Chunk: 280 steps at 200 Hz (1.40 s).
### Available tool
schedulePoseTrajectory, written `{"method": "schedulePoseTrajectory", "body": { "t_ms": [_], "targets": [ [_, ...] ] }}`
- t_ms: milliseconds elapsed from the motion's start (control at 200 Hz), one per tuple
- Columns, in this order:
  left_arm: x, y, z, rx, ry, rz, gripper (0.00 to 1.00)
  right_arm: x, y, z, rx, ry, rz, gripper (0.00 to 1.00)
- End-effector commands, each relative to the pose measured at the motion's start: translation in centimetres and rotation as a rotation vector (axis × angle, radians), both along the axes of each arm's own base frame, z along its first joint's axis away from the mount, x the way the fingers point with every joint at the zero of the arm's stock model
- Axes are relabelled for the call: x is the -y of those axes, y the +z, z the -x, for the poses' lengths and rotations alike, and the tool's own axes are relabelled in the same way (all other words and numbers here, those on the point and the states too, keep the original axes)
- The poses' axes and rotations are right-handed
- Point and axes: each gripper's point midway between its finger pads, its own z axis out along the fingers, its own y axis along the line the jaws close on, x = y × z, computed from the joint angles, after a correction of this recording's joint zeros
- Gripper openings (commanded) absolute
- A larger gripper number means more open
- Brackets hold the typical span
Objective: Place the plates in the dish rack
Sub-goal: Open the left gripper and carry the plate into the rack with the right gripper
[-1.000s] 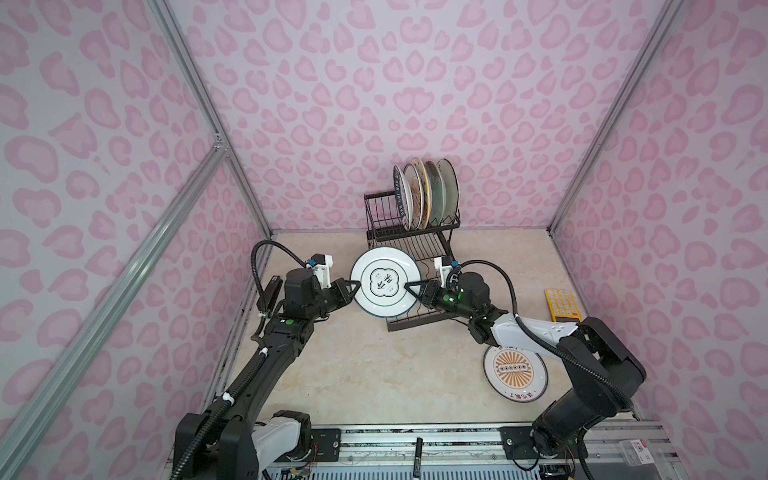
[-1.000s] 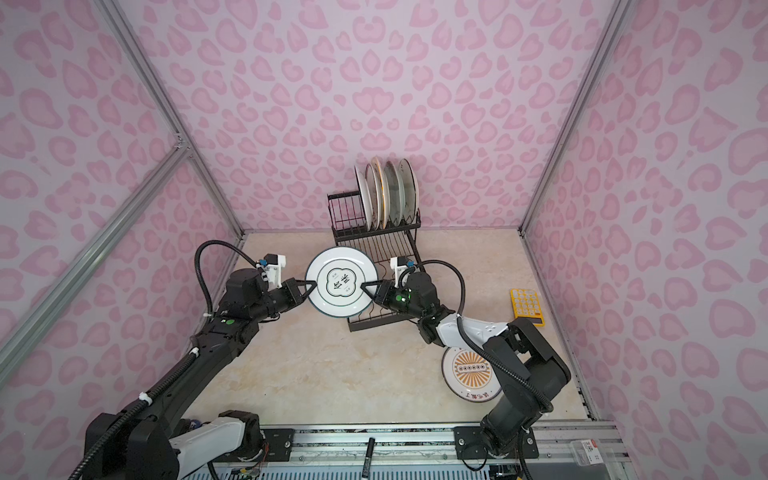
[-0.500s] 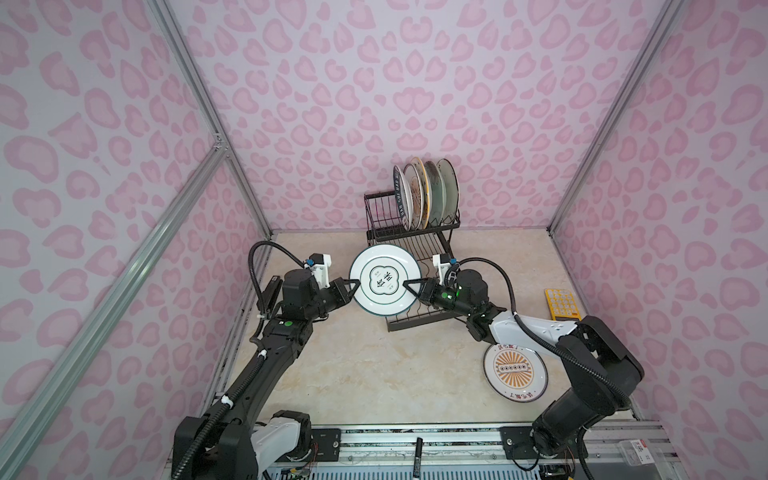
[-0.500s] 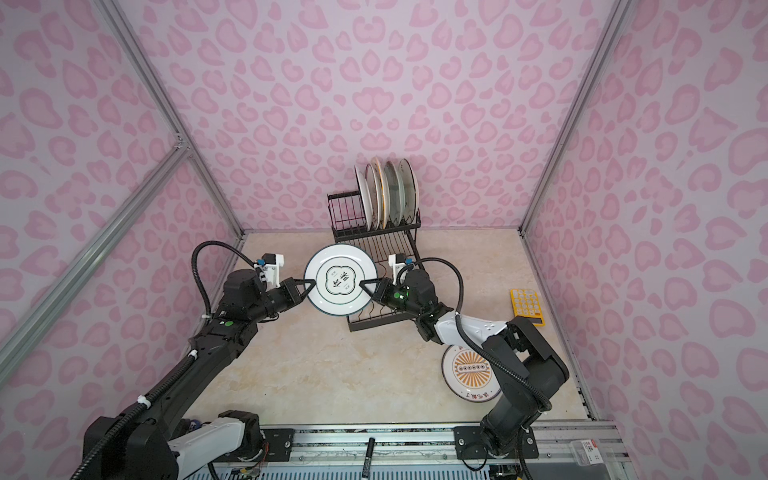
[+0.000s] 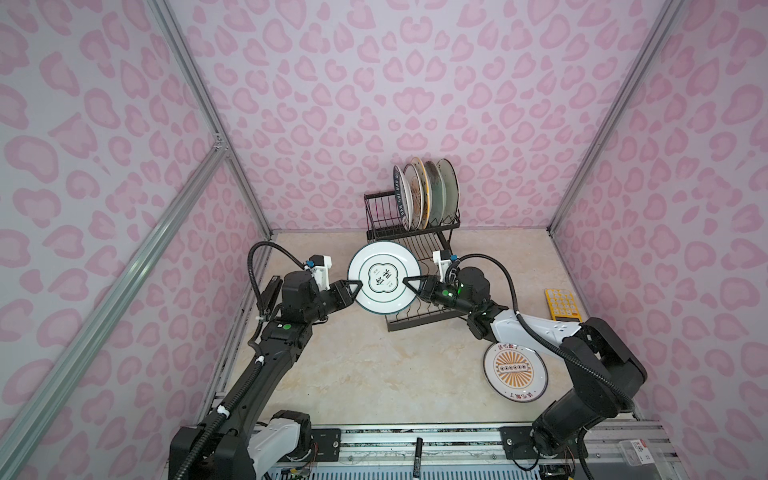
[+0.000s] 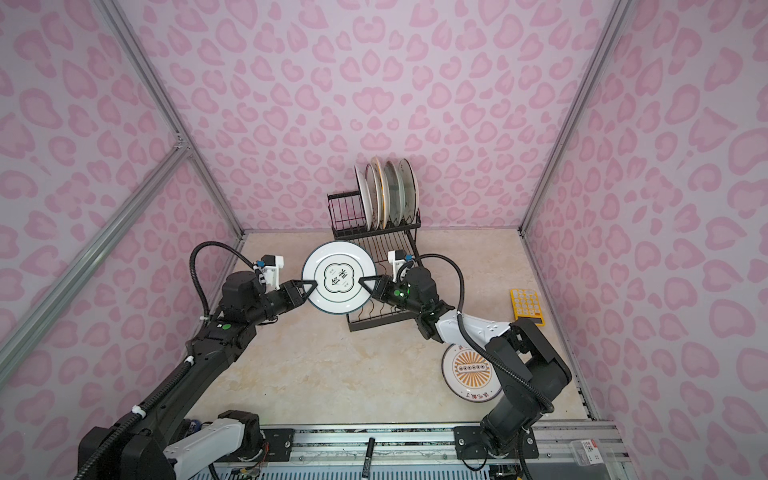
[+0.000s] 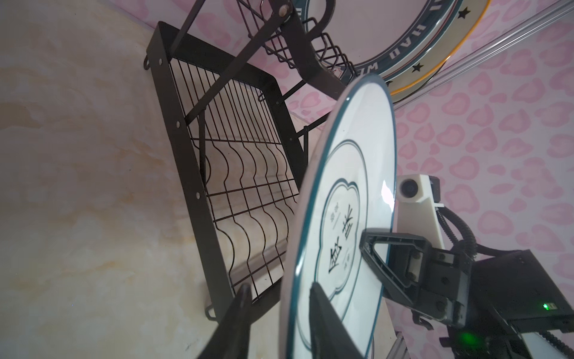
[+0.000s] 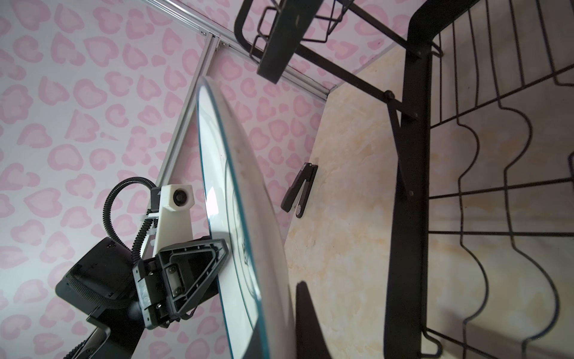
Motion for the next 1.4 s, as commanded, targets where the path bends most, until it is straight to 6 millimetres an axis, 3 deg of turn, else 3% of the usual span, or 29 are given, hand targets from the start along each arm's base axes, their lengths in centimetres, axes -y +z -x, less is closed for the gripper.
{"method": "schedulePoseTrajectory", "body": {
  "t_ms": [0, 105, 305, 590, 780, 1030, 1055, 1225, 1395],
  "targets": [
    [-0.3, 0.3, 0.3, 0.027, 0.003, -0.021, 0.51, 0.5, 1.4, -0.3, 0.059, -0.012, -0.003, 0.00],
    [-0.6, 0.5, 0.6, 0.033, 0.017, -0.035, 0.57, 1.3, 1.7, -0.5, 0.079, -0.041, 0.040, 0.00],
    [-1.8, 0.9, 1.2, 0.041, 0.067, -0.090, 0.58, 3.2, 3.6, -0.7, 0.161, -0.123, 0.155, 0.00],
    [-2.8, 2.1, 2.0, 0.081, 0.112, -0.123, 0.58, 5.3, 9.6, -1.6, 0.347, -0.272, 0.330, 0.00],
    [-2.7, 2.1, 2.3, 0.076, 0.109, -0.106, 0.58, 5.1, 15.0, -2.4, 0.480, -0.405, 0.427, 0.00],
    [-2.9, 2.1, 3.5, 0.074, 0.111, -0.097, 0.58, 4.1, 18.9, -4.5, 0.578, -0.612, 0.593, 0.00],
    [-3.0, 2.1, 3.6, 0.073, 0.113, -0.099, 0.58, 3.9, 20.4, -4.6, 0.602, -0.642, 0.596, 0.00],
    [-3.1, 2.1, 4.4, 0.072, 0.116, -0.100, 0.58, 2.2, 22.4, -5.9, 0.669, -0.748, 0.739, 0.00],
    [-3.3, 1.8, 5.1, 0.057, 0.125, -0.096, 0.58, 0.4, 22.8, -7.8, 0.684, -0.813, 0.902, 0.00]
  ]
}}
